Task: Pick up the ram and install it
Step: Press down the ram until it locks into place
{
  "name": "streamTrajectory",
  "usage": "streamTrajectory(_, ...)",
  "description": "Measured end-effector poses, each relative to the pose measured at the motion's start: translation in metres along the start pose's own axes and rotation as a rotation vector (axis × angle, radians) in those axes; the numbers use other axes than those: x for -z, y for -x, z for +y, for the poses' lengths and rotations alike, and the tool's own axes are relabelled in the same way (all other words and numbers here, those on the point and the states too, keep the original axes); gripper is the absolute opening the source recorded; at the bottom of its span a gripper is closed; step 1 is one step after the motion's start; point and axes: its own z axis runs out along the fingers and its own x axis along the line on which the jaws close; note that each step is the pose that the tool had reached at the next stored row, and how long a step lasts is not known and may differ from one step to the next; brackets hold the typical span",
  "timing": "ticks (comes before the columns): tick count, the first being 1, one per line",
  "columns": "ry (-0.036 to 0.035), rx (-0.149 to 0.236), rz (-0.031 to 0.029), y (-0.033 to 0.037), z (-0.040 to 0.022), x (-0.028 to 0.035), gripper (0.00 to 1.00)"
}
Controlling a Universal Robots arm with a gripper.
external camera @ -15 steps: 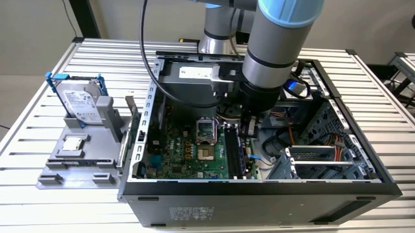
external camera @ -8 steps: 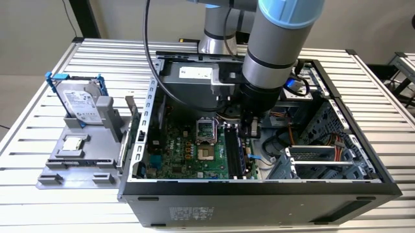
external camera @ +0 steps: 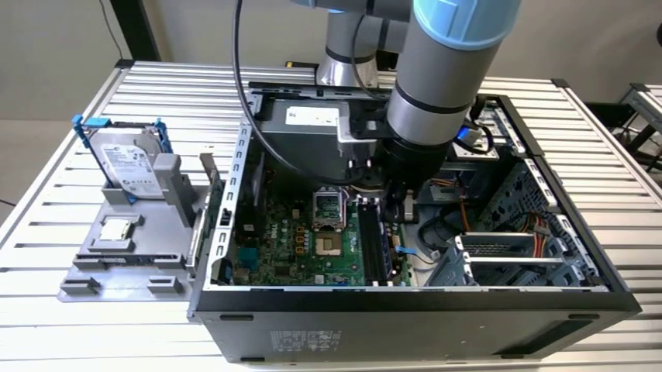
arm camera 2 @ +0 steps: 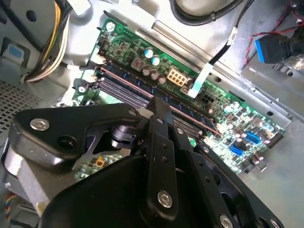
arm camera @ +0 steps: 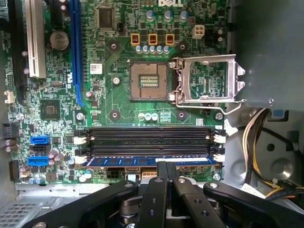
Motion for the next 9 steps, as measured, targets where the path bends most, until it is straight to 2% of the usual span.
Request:
streamTrajectory(6,0.0002,0.002,0.0010,-0.0032,-0.0004,-0.0008,0.00)
streamTrajectory(9,0.0067,0.002,0.0010,-0.0103,-0.0014,-0.0034,0.00)
